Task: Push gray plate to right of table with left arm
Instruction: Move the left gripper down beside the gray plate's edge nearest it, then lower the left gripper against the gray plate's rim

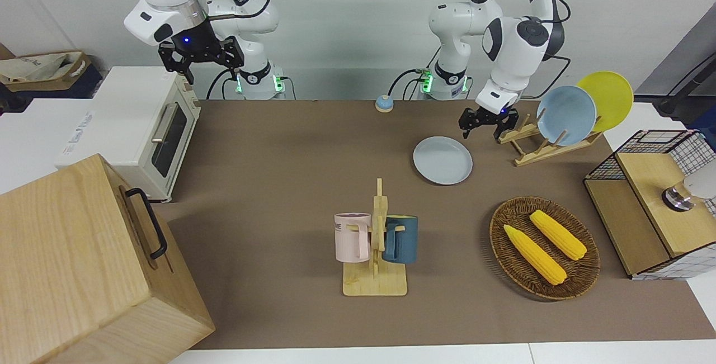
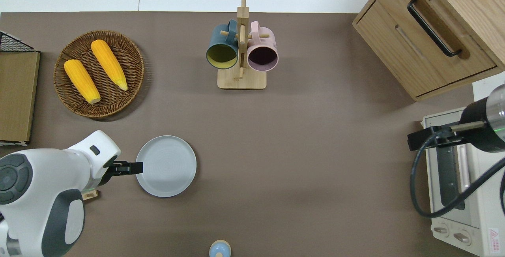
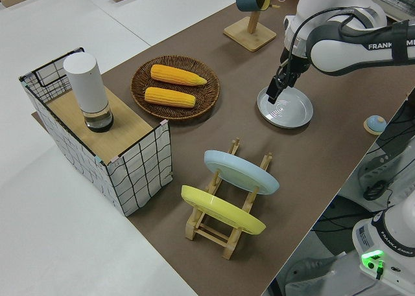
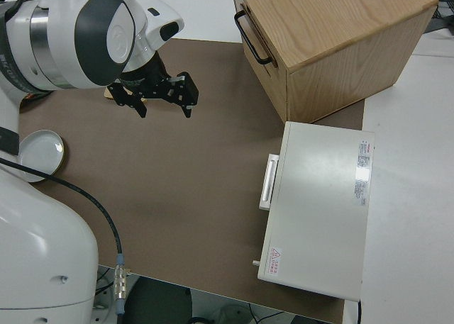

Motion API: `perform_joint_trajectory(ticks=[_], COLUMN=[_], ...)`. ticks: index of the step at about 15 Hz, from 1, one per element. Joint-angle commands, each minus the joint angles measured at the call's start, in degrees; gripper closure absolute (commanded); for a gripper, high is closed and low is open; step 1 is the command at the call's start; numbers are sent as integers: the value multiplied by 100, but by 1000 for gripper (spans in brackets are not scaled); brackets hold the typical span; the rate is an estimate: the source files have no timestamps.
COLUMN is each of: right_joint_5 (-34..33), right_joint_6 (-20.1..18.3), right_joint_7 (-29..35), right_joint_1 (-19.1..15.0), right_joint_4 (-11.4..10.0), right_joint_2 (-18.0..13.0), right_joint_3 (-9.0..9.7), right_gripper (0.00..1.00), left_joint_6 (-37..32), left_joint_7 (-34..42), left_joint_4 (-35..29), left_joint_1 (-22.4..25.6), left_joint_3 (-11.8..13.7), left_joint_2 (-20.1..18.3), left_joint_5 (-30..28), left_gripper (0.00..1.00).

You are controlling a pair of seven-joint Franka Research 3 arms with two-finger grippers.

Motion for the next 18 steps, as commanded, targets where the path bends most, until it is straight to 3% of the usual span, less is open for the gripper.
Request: perform_joint_trajectory(ticks=[1, 11, 18], right_joint_5=[25, 25, 25], right_joint_6=[-89, -89, -89], right_joint_7=[75, 75, 66], right_joint_1=[-107, -107, -115], right_joint_4=[53, 53, 53], right_joint_2=[-14, -14, -14], right_joint_3=[92, 92, 92], right_gripper=[17, 17, 17], left_joint_6=[525, 1694, 1810], left_joint_7=[41, 41, 41], left_joint_4=[-367, -860, -860], left_joint_1=[-65, -188, -188], left_joint_3=[28, 28, 28], left_joint_2=[24, 630, 841], left_joint_5=[-59, -50, -50], left_gripper=[5, 5, 11])
